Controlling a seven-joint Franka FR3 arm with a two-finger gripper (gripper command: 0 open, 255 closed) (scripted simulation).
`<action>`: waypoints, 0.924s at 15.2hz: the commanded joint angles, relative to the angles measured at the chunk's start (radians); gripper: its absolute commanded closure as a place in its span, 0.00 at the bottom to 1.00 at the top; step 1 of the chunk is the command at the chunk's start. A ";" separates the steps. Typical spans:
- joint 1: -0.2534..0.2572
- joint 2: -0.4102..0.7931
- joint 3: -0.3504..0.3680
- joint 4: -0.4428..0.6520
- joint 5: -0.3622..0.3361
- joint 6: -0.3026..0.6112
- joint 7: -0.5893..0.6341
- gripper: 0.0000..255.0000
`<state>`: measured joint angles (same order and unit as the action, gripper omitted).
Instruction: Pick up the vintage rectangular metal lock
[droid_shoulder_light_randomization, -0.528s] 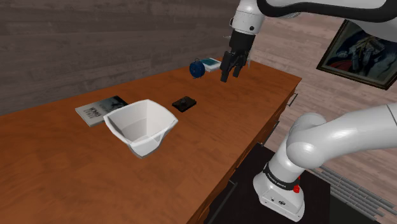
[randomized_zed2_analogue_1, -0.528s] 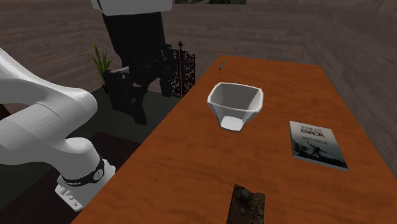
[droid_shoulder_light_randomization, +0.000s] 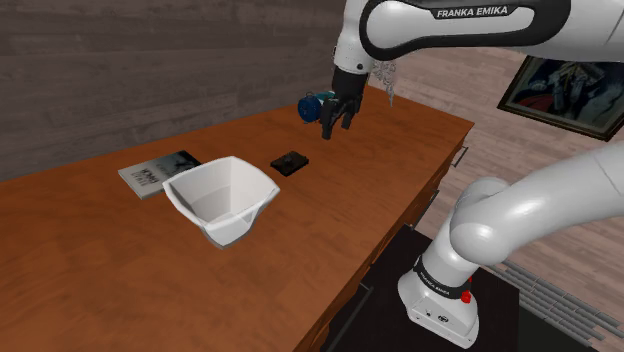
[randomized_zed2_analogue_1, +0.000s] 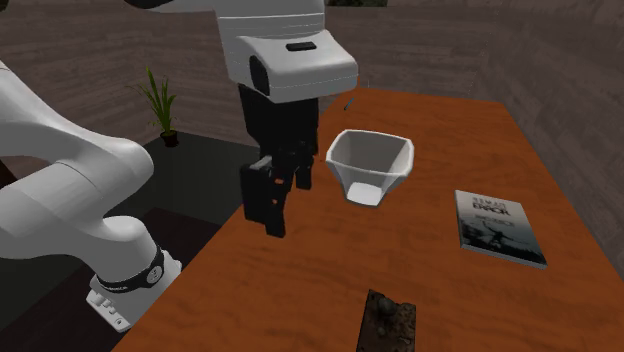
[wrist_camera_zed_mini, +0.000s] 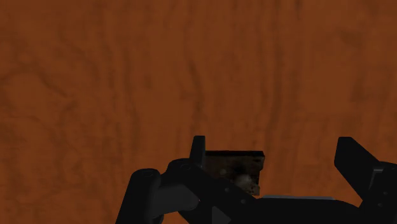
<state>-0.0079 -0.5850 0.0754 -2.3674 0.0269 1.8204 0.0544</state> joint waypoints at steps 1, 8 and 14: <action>-0.003 0.063 0.015 0.002 -0.018 0.071 0.006 0.00; -0.024 0.305 0.060 0.062 -0.112 0.276 0.051 0.00; -0.039 0.530 0.087 0.169 -0.235 0.402 0.120 0.00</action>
<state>-0.0473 -0.0940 0.1560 -2.2165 -0.1836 2.2012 0.1560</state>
